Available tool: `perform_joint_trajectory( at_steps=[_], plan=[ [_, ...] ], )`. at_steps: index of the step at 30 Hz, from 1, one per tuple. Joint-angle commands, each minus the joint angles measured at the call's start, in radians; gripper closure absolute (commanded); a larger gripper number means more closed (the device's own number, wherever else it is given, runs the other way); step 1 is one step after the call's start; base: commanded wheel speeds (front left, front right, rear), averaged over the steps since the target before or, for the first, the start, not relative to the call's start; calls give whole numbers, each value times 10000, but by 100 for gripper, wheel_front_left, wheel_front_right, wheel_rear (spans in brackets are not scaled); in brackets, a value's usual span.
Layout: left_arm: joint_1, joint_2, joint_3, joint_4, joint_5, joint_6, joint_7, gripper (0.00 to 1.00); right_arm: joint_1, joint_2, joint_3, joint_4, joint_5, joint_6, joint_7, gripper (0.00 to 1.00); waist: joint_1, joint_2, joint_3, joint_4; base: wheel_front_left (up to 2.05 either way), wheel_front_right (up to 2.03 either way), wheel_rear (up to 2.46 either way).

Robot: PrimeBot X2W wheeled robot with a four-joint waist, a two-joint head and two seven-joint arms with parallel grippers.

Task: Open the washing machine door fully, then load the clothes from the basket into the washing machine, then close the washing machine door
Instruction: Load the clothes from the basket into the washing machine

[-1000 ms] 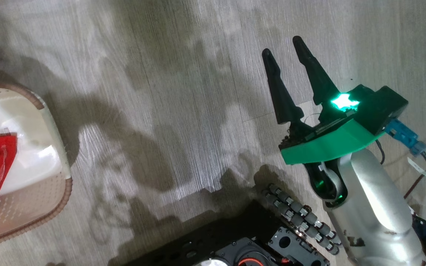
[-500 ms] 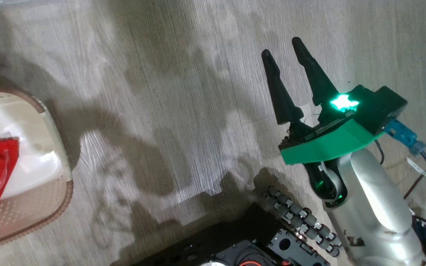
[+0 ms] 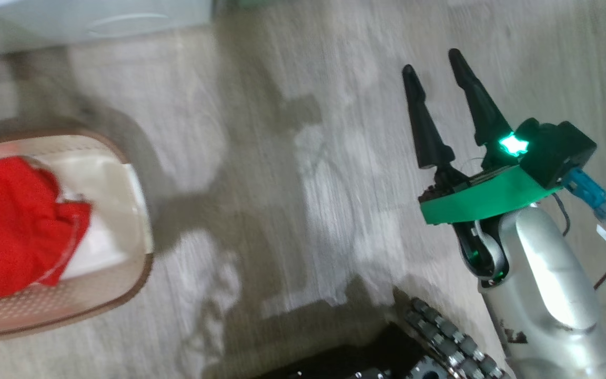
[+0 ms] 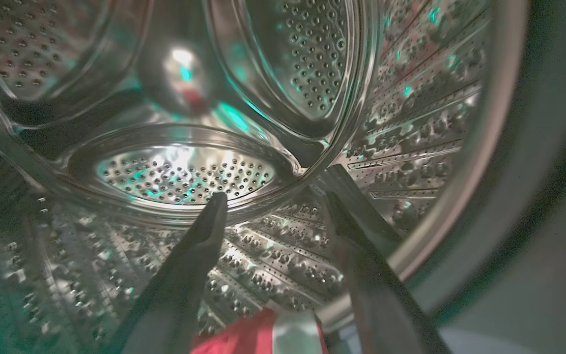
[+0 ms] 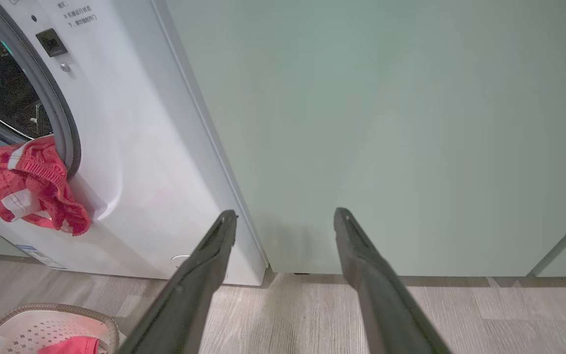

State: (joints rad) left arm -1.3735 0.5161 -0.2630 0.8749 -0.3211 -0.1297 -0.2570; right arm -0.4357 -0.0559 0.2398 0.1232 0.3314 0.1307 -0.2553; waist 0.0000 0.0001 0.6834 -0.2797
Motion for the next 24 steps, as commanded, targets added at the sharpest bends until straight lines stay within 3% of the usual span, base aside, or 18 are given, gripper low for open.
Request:
perform_joint_trajectory(
  at_steps=[1, 13, 17, 24],
  plan=[
    [199, 276, 248, -457, -84, -9, -46, 0, 431, 57, 51, -215, -137, 0, -65, 0, 0, -1, -605, 542, 0, 0, 0],
    [4385, -958, 1361, -2688, 39, 36, -47, 0, 1143, 57, -316, 56, -728, 0, -65, 0, 0, -1, -2040, 1487, 0, 0, 0],
    [5511, -1316, 1673, -3695, 256, 210, -47, 0, 1262, 57, -405, 29, -789, 0, -65, 0, 0, -1, -2150, 1604, 0, 0, 0],
    [7894, -2572, 2432, -5907, 941, 678, -47, 0, 1438, 57, -557, -30, -902, 0, -65, 0, 0, -1, -2210, 1755, 0, 0, 0]
  ],
)
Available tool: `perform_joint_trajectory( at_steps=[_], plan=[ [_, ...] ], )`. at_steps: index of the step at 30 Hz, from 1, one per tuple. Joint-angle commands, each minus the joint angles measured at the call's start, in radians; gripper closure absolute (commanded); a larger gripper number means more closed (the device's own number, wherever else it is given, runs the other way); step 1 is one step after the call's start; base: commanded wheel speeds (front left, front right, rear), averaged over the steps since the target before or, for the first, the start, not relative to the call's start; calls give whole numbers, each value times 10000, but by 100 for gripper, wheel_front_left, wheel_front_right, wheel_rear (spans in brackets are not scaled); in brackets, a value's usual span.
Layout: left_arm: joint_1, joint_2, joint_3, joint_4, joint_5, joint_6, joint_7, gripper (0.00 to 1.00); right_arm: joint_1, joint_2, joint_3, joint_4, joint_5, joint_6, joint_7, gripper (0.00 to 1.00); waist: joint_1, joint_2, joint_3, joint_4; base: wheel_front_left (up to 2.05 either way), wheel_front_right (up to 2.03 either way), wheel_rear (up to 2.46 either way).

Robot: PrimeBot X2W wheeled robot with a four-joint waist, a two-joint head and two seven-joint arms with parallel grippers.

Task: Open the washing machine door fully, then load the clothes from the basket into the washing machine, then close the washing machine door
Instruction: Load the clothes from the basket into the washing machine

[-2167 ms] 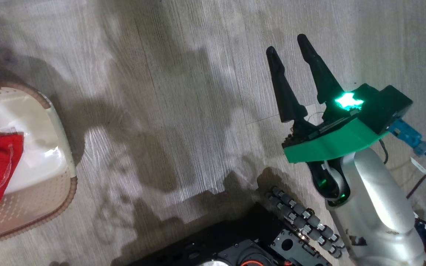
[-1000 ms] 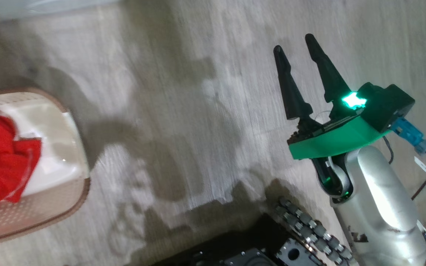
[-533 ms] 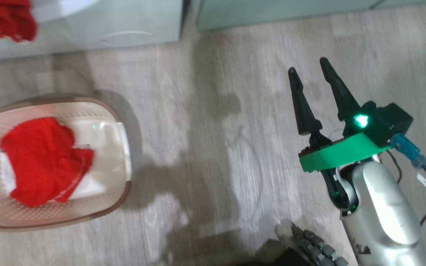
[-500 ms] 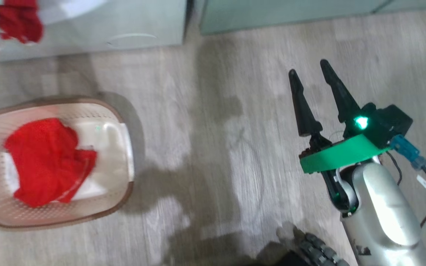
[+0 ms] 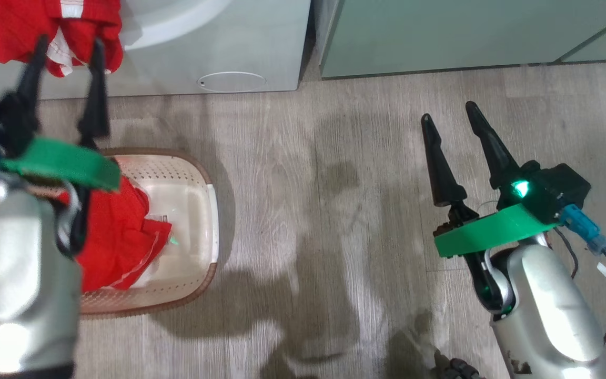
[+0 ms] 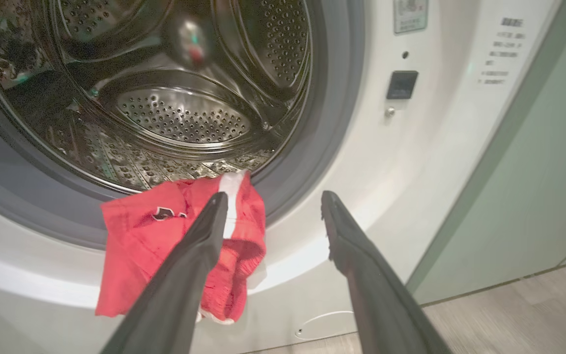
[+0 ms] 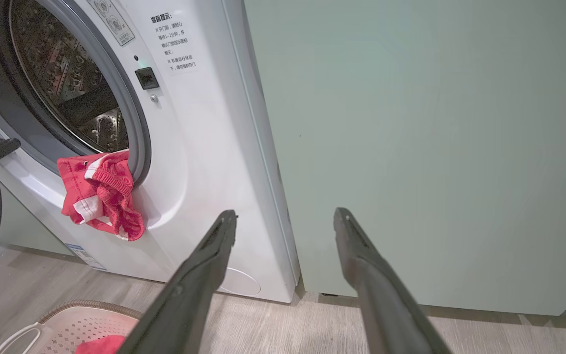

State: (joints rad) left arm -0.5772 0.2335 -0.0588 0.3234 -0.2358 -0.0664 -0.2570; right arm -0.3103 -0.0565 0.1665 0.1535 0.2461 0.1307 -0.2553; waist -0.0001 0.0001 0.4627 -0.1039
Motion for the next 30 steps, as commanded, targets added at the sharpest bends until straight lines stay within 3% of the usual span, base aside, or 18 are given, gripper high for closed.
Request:
perform_joint_trajectory(
  at_steps=[1, 11, 30],
  plan=[
    [220, 63, 513, -632, 157, 77, -47, 0, 192, 63, 172, -334, -54, 0, -65, 0, 1, -1, -18, 5, 0, 0, 0],
    [2264, -1301, 1769, -1743, 732, -11, -47, 0, 416, 63, 25, -328, -99, 0, -65, 0, 1, -1, -313, 115, 0, 0, 0],
    [2656, -1808, 2237, -1013, 1192, -393, -47, 0, 486, 63, 5, -355, -130, 0, -65, 0, 1, -1, -313, 150, 0, 0, 0]
  ],
)
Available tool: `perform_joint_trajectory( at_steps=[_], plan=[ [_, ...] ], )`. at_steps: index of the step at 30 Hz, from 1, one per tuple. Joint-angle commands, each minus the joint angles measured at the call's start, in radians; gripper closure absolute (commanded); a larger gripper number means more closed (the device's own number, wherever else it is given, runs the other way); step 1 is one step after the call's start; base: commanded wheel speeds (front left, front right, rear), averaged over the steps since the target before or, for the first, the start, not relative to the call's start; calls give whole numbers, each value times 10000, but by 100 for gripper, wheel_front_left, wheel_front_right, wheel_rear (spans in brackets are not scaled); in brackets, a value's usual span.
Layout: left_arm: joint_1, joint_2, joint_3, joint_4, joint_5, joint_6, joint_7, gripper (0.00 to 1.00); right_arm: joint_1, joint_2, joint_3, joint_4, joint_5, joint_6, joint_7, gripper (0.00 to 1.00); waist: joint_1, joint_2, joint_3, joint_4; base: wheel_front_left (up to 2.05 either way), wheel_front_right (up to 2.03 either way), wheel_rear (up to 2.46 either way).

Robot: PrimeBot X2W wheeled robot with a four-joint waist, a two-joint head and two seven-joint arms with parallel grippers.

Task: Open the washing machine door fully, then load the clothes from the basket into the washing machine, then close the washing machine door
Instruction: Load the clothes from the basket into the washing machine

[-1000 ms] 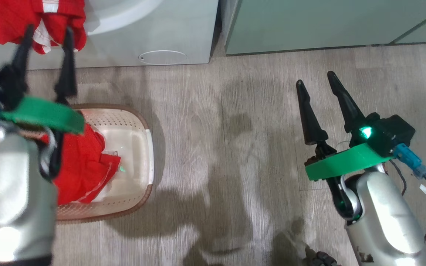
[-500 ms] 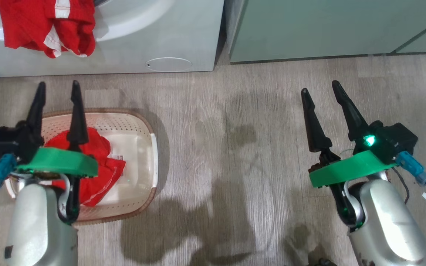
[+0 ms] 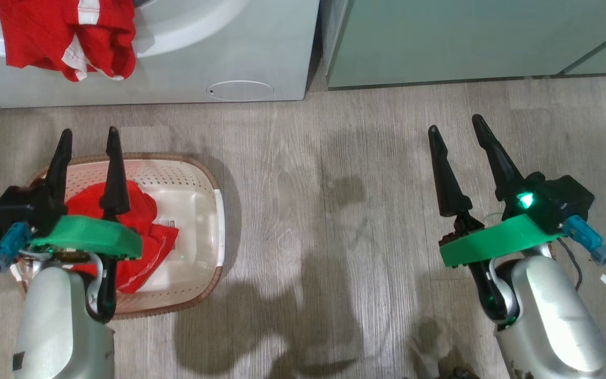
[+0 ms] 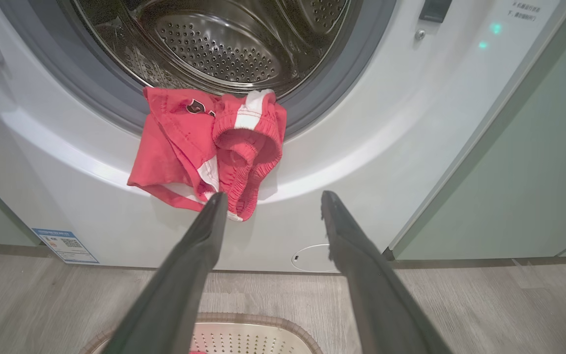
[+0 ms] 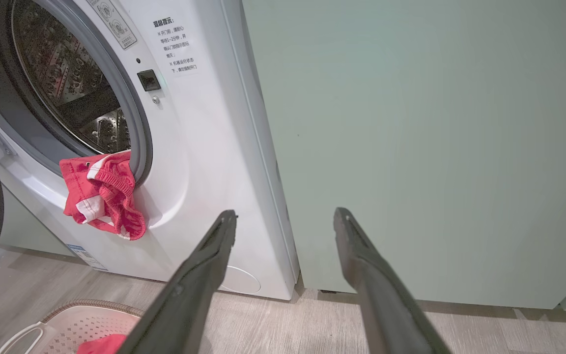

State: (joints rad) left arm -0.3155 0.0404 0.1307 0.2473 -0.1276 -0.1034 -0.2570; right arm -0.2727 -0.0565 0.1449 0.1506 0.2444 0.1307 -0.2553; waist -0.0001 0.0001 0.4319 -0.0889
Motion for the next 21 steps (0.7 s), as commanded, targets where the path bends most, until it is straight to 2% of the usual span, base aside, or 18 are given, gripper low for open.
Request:
perform_joint_trajectory(
  at_steps=[1, 13, 21],
  plan=[
    [29, 119, 356, -241, 122, -30, -47, 0, 109, 63, 226, -325, -112, 0, -65, 0, 1, -1, -6, -1, 0, 0, 0],
    [-1, 102, 533, -128, 284, -83, -47, 0, 79, 63, 308, -331, -17, 0, -65, 0, 1, -1, 70, -88, 0, 0, 0],
    [-696, 155, 662, 382, 575, -65, -47, 0, -129, 63, 432, -439, 124, 0, -65, 0, 1, -1, 775, -328, 0, 0, 0]
  ],
)
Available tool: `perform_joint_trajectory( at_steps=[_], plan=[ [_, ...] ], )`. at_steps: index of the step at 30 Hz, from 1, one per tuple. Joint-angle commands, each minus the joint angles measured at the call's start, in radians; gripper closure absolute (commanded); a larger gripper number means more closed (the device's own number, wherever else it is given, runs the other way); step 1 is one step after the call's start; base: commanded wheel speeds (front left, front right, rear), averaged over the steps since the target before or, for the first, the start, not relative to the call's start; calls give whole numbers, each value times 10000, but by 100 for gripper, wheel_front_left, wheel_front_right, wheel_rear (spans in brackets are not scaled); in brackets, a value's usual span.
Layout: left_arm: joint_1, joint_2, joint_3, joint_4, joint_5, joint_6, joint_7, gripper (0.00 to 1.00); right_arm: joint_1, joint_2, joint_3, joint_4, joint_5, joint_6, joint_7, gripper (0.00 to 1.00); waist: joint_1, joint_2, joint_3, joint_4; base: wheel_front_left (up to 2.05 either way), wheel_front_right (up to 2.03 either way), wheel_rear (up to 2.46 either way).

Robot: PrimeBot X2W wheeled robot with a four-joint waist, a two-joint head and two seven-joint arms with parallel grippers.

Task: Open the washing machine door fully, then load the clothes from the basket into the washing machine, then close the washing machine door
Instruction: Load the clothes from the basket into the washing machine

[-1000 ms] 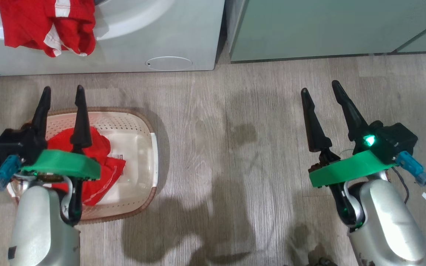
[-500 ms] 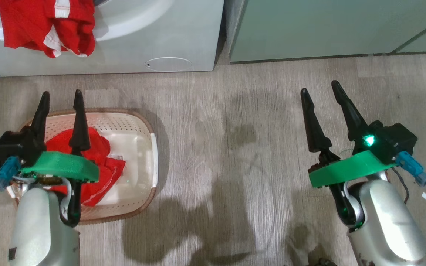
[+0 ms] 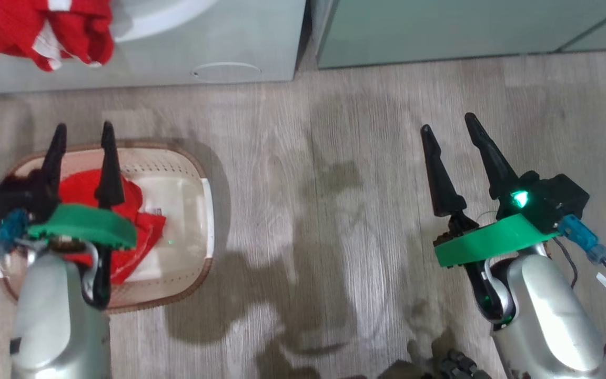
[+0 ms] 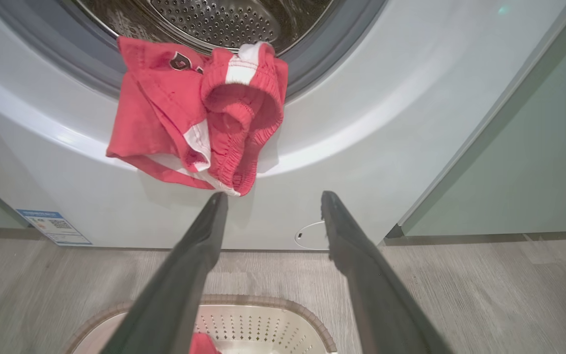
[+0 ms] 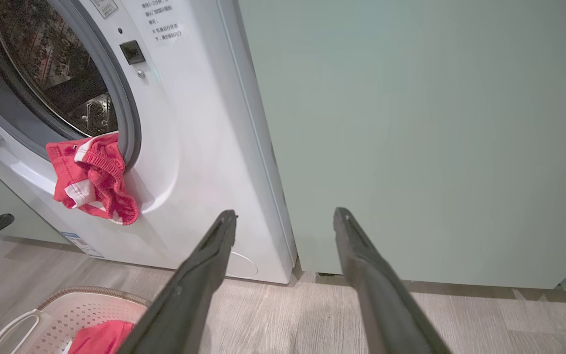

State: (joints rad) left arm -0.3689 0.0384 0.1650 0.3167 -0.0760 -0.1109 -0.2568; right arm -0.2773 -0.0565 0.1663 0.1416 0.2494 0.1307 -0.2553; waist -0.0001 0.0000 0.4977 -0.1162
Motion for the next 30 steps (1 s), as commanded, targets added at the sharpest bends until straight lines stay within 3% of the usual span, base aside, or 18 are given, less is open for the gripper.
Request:
perform_joint_trajectory(
  at_steps=[1, 10, 19, 30],
  plan=[
    [-326, 218, 355, -227, 111, 50, -49, 0, -107, 63, 225, -355, 90, 0, -65, 0, 1, 0, 222, -79, 0, 0, 0],
    [-2231, 921, 556, 1115, 412, 285, -49, 0, -445, 63, 521, -389, 277, 0, -65, 0, 1, 0, 927, -455, 0, 0, 0],
    [-3938, 1662, 975, 2975, 462, 935, -49, 0, -616, 63, 963, -396, 592, 0, -65, 0, 1, 0, 1291, -872, 0, 0, 0],
    [-5315, 2290, 1225, 4521, 305, 1213, -49, 0, -708, 63, 1129, -428, 751, 0, -65, 0, 1, 0, 1654, -1145, 0, 0, 0]
  ],
)
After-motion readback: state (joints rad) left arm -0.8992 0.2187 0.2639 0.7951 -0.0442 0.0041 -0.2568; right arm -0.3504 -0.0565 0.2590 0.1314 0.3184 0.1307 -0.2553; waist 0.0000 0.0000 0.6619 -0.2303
